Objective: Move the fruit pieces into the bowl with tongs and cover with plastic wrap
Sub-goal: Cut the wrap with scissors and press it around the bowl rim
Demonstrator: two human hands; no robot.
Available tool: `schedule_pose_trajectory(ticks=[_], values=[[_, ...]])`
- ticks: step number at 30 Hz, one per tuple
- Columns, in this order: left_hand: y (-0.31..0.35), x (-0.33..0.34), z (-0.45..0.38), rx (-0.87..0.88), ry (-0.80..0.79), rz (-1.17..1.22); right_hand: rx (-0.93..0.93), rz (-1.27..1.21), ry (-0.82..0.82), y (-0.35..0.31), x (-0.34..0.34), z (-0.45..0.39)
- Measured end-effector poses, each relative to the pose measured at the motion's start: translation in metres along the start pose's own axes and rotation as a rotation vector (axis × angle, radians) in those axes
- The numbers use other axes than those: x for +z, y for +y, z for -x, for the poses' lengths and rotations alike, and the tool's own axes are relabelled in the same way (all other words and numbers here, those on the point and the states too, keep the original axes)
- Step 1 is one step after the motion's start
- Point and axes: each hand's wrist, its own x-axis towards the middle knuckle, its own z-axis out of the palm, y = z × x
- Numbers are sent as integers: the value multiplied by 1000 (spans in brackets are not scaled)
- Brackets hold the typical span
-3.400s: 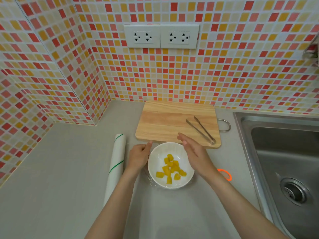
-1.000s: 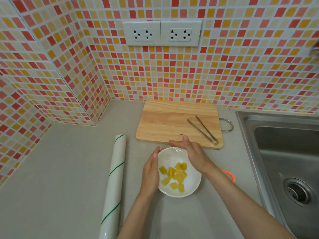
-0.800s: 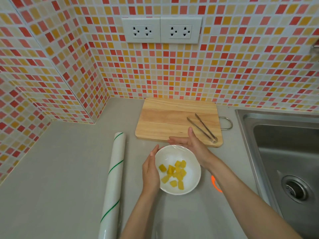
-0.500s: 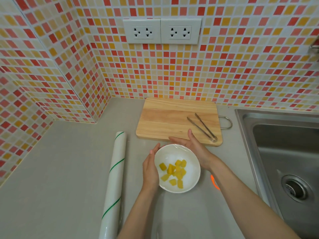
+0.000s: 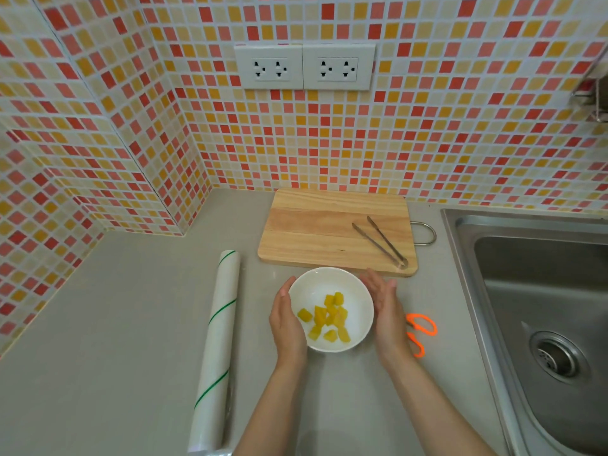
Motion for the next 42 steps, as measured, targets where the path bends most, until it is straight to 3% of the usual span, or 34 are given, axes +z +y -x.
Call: schedule_pose_trajectory(ticks=[9, 15, 20, 28, 34, 42], values=[[-9, -9, -3, -40, 4, 9, 65, 85, -38, -3, 10, -7], [3, -11, -29, 18, -59, -77, -14, -35, -82, 0, 11, -6], [2, -7, -31, -7, -240, -72, -7, -13, -25, 5, 19, -9], [-2, -8, -31, -40, -234, -35, -8, 11, 28, 5, 24, -8], [2, -6, -33, -21, -206, -151, -36, 43, 48, 5, 25, -10], [11, -8, -31, 51, -280, -163, -40, 105, 87, 9, 27, -16]])
